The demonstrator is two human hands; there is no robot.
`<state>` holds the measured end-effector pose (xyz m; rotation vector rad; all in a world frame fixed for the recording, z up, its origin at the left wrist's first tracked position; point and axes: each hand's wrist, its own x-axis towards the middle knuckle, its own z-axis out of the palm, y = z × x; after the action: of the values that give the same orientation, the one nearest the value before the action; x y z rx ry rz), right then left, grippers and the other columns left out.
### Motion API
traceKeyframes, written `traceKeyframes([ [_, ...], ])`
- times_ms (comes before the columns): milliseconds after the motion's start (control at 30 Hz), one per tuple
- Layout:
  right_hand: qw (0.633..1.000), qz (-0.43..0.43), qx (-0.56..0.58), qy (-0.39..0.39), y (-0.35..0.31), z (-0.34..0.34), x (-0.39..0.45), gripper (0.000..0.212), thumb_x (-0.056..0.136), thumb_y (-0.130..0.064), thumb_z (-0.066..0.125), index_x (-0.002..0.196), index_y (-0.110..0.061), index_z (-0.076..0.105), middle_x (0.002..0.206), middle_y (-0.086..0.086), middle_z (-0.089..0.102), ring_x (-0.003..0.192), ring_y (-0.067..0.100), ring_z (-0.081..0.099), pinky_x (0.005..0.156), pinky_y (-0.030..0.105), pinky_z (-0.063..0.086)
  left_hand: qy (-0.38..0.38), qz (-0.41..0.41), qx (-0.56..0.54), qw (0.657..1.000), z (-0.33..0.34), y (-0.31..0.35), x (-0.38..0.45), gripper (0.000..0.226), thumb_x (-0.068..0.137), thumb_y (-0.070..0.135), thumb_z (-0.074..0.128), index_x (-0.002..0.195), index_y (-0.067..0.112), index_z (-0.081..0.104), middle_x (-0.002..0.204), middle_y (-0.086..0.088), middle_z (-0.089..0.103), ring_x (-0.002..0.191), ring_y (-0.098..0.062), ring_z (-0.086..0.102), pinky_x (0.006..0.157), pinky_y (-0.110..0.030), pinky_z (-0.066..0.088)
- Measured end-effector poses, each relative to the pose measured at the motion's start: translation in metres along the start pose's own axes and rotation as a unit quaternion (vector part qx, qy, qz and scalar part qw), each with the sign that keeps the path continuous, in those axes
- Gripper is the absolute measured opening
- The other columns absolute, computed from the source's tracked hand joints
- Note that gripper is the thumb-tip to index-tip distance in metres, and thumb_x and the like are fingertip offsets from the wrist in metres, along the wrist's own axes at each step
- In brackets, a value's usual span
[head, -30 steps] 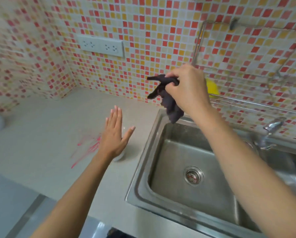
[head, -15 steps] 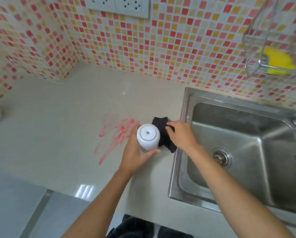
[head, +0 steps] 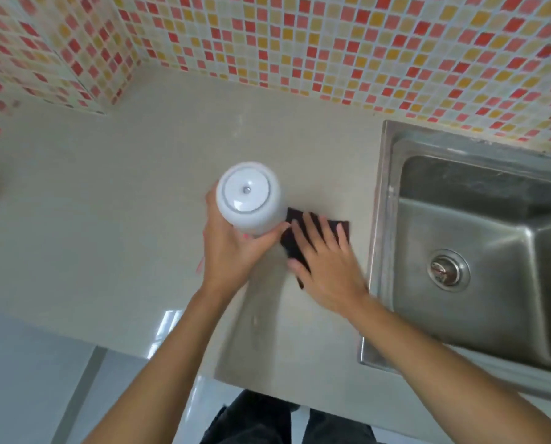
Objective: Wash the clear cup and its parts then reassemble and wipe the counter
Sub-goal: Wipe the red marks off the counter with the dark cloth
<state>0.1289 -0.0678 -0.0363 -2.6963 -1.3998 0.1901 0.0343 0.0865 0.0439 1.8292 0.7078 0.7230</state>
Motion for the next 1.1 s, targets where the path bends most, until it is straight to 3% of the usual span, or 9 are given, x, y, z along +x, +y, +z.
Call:
traceKeyframes([
  [133, 0.982, -0.188, 0.021, -0.024, -0.099, 0.021, -0.024, 0.057, 0.100, -0.050, 0.030, 0.152, -0.033, 0.015, 0.160, 0.002, 0.018, 0.144, 0.029, 0.017, 0.115, 0.054, 0.013, 0.071, 0.044, 0.059, 0.995, -0.066, -0.005, 0.049, 0.088, 0.064, 0.027, 0.090, 0.133, 0.027, 0.035, 0.129, 0.010, 0.050, 0.114, 0.019, 0.045, 0.097, -0.008, 0.037],
  [300, 0.998, -0.057, -0.011, 0.037, -0.071, 0.020, 0.128, 0.052, 0.097, -0.051, 0.029, 0.148, -0.037, 0.030, 0.153, 0.001, 0.036, 0.139, 0.030, 0.032, 0.112, 0.053, 0.019, 0.121, 0.004, 0.063, 0.991, -0.108, -0.033, 0.068, 0.096, 0.062, 0.042, 0.089, 0.137, 0.014, 0.037, 0.130, 0.006, 0.056, 0.119, -0.003, 0.056, 0.100, -0.037, 0.049],
  [433, 0.998, 0.029, -0.019, 0.061, -0.032, 0.018, 0.129, 0.054, 0.100, -0.050, 0.021, 0.151, -0.034, 0.020, 0.157, 0.003, 0.027, 0.145, 0.029, 0.021, 0.115, 0.053, 0.016, 0.147, -0.021, 0.061, 0.987, -0.132, -0.052, 0.059, 0.094, 0.064, 0.038, 0.089, 0.138, 0.012, 0.037, 0.124, 0.011, 0.059, 0.111, 0.003, 0.058, 0.096, -0.028, 0.051],
  [567, 0.996, -0.085, 0.015, 0.000, -0.112, 0.024, 0.008, 0.056, 0.099, -0.049, 0.027, 0.152, -0.036, 0.013, 0.160, 0.004, 0.018, 0.147, 0.031, 0.013, 0.116, 0.055, 0.014, 0.156, -0.044, 0.067, 0.985, -0.147, -0.066, 0.057, 0.093, 0.064, 0.035, 0.089, 0.138, 0.015, 0.037, 0.123, 0.015, 0.058, 0.111, 0.005, 0.057, 0.094, -0.022, 0.050],
  [667, 0.983, -0.182, 0.029, 0.001, -0.141, 0.029, 0.029, 0.052, 0.100, -0.048, 0.027, 0.150, -0.039, 0.019, 0.158, 0.003, 0.024, 0.145, 0.031, 0.017, 0.115, 0.054, 0.014, 0.146, -0.039, 0.080, 0.985, -0.144, -0.068, 0.060, 0.095, 0.064, 0.037, 0.089, 0.140, 0.017, 0.035, 0.130, 0.010, 0.056, 0.117, 0.000, 0.055, 0.098, -0.030, 0.049],
  [767, 0.994, -0.096, 0.005, 0.044, -0.119, 0.025, 0.150, 0.052, 0.098, -0.048, 0.027, 0.148, -0.036, 0.031, 0.152, 0.005, 0.037, 0.140, 0.033, 0.029, 0.113, 0.056, 0.017, 0.135, -0.024, 0.092, 0.986, -0.142, -0.067, 0.065, 0.096, 0.064, 0.039, 0.089, 0.140, 0.018, 0.035, 0.132, 0.008, 0.055, 0.117, 0.001, 0.055, 0.099, -0.031, 0.049],
  [867, 0.998, 0.037, 0.014, 0.040, -0.081, 0.020, 0.226, 0.052, 0.100, -0.049, 0.020, 0.150, -0.037, 0.023, 0.157, 0.004, 0.026, 0.145, 0.031, 0.018, 0.116, 0.055, 0.009, 0.127, -0.005, 0.102, 0.987, -0.146, -0.065, 0.069, 0.095, 0.065, 0.037, 0.089, 0.139, 0.024, 0.030, 0.133, 0.010, 0.053, 0.118, 0.002, 0.053, 0.095, -0.022, 0.047],
  [967, 0.996, 0.032, 0.019, 0.087, -0.110, 0.028, 0.176, 0.053, 0.098, -0.048, 0.026, 0.149, -0.034, 0.028, 0.155, 0.009, 0.030, 0.142, 0.034, 0.024, 0.115, 0.057, 0.012, 0.139, 0.001, 0.100, 0.985, -0.152, -0.063, 0.075, 0.091, 0.065, 0.037, 0.089, 0.134, 0.031, 0.029, 0.131, 0.012, 0.054, 0.117, 0.002, 0.054, 0.096, -0.026, 0.048],
  [1100, 0.982, -0.182, 0.046, -0.013, -0.167, 0.030, 0.009, 0.055, 0.098, -0.046, 0.033, 0.150, -0.035, 0.022, 0.159, 0.008, 0.020, 0.145, 0.034, 0.016, 0.116, 0.056, 0.011, 0.139, -0.014, 0.083, 0.987, -0.144, -0.062, 0.082, 0.093, 0.064, 0.039, 0.089, 0.136, 0.028, 0.031, 0.132, 0.010, 0.054, 0.119, 0.000, 0.053, 0.100, -0.035, 0.048],
])
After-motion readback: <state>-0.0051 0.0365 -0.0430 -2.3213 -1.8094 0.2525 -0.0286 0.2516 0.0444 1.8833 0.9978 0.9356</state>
